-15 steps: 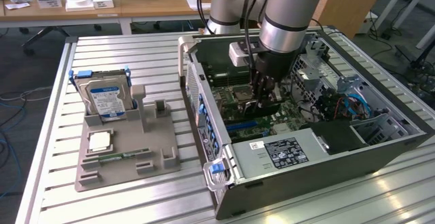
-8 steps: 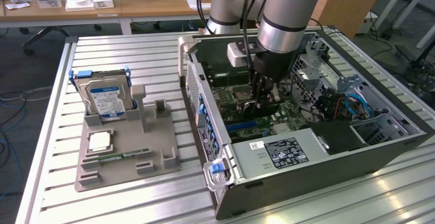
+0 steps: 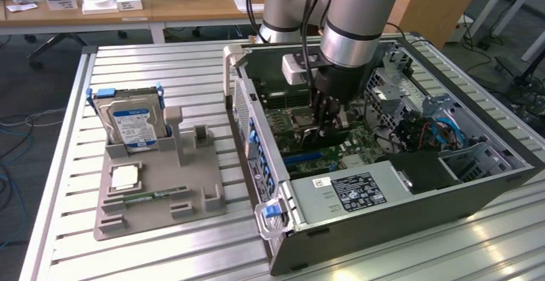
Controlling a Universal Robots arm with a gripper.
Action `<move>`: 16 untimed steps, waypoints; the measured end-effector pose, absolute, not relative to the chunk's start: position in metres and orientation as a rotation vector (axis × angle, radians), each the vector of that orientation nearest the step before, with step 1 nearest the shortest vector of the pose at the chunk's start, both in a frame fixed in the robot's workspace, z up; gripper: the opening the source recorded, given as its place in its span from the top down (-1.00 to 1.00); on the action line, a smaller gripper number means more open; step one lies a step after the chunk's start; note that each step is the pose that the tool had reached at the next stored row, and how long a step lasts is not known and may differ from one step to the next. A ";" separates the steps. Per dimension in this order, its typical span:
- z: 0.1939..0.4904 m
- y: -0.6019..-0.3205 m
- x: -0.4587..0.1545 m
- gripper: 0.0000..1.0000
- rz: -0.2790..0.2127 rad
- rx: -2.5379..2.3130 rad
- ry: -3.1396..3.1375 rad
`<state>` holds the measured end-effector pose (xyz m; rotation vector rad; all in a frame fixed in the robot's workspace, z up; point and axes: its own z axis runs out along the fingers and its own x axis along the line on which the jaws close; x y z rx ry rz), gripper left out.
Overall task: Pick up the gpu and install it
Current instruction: 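Insert the gpu into the slot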
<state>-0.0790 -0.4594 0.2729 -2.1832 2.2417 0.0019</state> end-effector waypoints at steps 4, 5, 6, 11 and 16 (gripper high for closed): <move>0.272 -0.459 -0.081 0.46 0.002 -2.183 2.242; 0.271 -0.459 -0.081 0.46 0.002 -2.183 2.242; 0.270 -0.459 -0.081 0.46 0.002 -2.183 2.242; 0.267 -0.459 -0.082 0.46 0.002 -2.183 2.242; 0.266 -0.459 -0.082 0.46 0.002 -2.183 2.241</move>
